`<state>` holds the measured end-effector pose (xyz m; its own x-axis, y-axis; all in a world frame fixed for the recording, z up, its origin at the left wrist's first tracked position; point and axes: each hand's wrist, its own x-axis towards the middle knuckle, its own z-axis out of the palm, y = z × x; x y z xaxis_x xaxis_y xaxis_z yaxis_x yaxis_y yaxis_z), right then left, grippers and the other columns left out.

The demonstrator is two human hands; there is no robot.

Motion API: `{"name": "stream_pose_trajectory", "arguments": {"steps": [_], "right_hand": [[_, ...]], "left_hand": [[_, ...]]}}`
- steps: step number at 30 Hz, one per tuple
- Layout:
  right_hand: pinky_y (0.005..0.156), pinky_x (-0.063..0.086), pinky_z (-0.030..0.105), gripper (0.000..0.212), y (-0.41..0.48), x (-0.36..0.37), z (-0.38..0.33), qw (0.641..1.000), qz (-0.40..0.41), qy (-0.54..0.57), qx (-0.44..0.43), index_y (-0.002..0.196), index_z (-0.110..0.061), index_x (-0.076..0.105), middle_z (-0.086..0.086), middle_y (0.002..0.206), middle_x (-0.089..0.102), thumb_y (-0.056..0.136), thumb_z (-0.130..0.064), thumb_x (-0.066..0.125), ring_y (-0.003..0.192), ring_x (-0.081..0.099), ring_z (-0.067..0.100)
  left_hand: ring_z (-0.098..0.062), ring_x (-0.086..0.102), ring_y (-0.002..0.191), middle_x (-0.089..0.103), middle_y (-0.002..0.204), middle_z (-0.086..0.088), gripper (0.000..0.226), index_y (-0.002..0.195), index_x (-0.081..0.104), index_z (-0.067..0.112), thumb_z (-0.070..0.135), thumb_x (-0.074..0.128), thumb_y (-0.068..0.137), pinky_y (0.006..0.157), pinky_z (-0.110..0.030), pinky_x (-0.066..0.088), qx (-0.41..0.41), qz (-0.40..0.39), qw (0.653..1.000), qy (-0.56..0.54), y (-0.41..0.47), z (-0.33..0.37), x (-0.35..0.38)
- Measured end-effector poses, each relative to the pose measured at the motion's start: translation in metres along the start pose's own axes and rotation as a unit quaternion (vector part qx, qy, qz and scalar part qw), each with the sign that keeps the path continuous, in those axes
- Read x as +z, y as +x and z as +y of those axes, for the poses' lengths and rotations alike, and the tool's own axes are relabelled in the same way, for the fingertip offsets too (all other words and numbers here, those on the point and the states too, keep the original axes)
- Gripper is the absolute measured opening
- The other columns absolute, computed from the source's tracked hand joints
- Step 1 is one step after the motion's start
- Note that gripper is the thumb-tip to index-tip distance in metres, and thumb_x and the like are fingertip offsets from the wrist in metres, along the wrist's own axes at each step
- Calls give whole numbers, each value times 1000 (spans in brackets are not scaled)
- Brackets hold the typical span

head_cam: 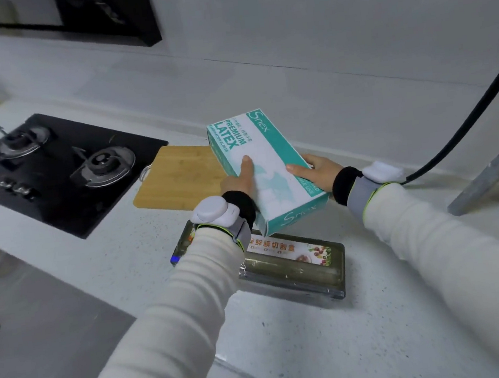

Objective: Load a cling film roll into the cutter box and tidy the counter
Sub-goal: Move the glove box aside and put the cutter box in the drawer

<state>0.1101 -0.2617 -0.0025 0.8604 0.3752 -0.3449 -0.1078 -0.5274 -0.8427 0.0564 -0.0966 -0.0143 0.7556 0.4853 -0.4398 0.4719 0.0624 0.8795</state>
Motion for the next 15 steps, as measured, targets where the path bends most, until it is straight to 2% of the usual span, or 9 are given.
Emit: {"name": "stream_pose_trajectory", "arguments": {"steps": [2, 5, 7, 10, 12, 13, 15], "right_hand": [[94, 52, 42, 51, -3, 18, -14, 999, -37, 21, -1, 134, -26, 47, 7, 122, 65, 87, -43, 59, 94, 65, 23], [94, 53, 42, 50, -8, 47, -36, 997, -72, 20, -3, 131, -21, 50, 8, 120, 66, 86, -40, 62, 94, 66, 23], [91, 54, 40, 41, -14, 72, -53, 995, -97, 18, -8, 123, -19, 54, 7, 117, 66, 86, -37, 63, 89, 66, 21], [83, 52, 32, 20, -21, 100, -70, 991, -130, 0, -23, 106, -23, 56, 4, 107, 66, 88, -30, 62, 79, 65, 15], [88, 52, 37, 28, -24, 118, -77, 989, -146, -14, -30, 115, -17, 56, 5, 107, 66, 90, -26, 60, 86, 65, 21], [87, 51, 37, 33, -26, 129, -80, 987, -159, -15, -31, 121, -13, 54, 4, 104, 66, 91, -24, 59, 87, 64, 22], [78, 52, 32, 34, -34, 163, -88, 982, -186, -9, -26, 123, -11, 51, 1, 93, 66, 91, -23, 58, 78, 63, 18]], "left_hand": [[-31, 61, 106, 63, 120, -12, 61, 122, 56, 7, 57, 48, 89, 86, -30, 46, 20, 14, 1000, -3, -5, -2, -26], [-30, 60, 106, 63, 120, -10, 58, 123, 56, 6, 53, 49, 90, 84, -29, 44, 40, 41, 998, -23, -12, -7, -65], [-30, 61, 102, 64, 116, -9, 57, 121, 57, 6, 54, 50, 89, 88, -31, 46, 43, 59, 997, -29, -21, -14, -97], [-32, 61, 110, 63, 123, -14, 58, 120, 58, 6, 54, 54, 87, 101, -39, 46, 43, 74, 994, -61, -30, -25, -130], [-32, 60, 114, 62, 125, -15, 66, 122, 56, 6, 55, 60, 79, 102, -35, 44, 43, 68, 994, -78, -40, -31, -149], [-33, 60, 114, 61, 125, -16, 70, 122, 55, 5, 54, 62, 74, 103, -38, 44, 38, 63, 992, -98, -47, -35, -160], [-35, 60, 112, 61, 125, -19, 68, 123, 52, 1, 51, 62, 79, 103, -45, 46, 21, 64, 989, -130, -55, -50, -191]]}}
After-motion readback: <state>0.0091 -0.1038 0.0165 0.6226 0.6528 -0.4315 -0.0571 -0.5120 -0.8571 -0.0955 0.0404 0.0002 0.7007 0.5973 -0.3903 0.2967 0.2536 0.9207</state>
